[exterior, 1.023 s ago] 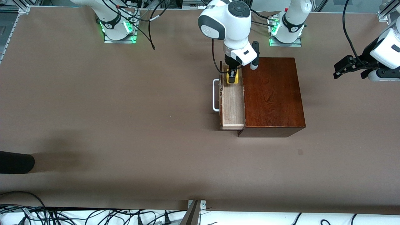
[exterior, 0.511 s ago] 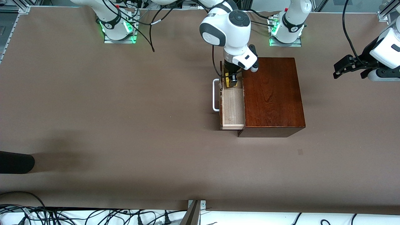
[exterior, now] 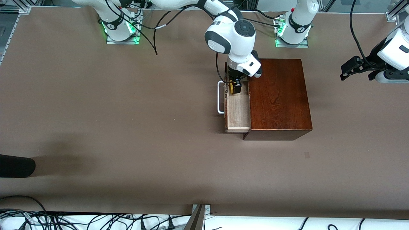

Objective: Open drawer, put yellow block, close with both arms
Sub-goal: 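Lower the cube into the drawer and open the right gripper, then withdraw the right gripper while the left gripper reaches the drawer front, then push the drawer shut into the box with the left gripper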

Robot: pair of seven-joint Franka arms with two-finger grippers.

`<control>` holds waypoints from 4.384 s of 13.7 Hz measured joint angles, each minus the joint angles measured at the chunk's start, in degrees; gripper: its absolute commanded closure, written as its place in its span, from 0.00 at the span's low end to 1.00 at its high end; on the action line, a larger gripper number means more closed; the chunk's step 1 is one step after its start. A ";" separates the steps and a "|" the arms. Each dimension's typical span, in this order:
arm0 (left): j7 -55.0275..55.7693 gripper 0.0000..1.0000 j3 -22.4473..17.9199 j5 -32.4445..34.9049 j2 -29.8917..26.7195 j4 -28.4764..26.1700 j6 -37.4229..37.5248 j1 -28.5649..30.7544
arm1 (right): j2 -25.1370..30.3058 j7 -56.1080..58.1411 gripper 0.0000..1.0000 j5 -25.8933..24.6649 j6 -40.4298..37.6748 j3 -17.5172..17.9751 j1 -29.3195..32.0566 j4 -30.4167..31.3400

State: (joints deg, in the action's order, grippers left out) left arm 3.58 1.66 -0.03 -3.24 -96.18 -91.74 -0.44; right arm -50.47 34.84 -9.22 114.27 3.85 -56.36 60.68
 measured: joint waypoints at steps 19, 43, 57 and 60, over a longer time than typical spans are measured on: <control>-6.04 0.00 14.22 -17.04 14.19 5.76 8.51 -8.67 | 23.80 0.37 0.00 6.37 -13.12 -1.40 30.67 -4.48; -45.40 0.00 14.72 17.73 41.85 12.06 -12.90 -31.80 | 51.50 -21.18 0.00 10.85 -10.71 -9.13 46.76 38.08; -44.88 0.00 14.85 18.15 41.06 12.94 -6.44 -27.12 | 50.23 -27.81 0.00 10.61 -14.11 -9.05 47.06 37.44; -42.00 0.00 15.63 11.00 36.96 15.30 -6.30 -27.04 | 50.22 -27.86 0.00 10.60 -14.45 -9.02 47.06 36.58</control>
State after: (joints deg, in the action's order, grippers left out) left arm -38.42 17.29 10.96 33.72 -80.88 -98.05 -27.48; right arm -0.25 6.98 1.38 99.82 -5.17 -9.31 97.26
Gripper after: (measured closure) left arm 0.000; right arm 0.000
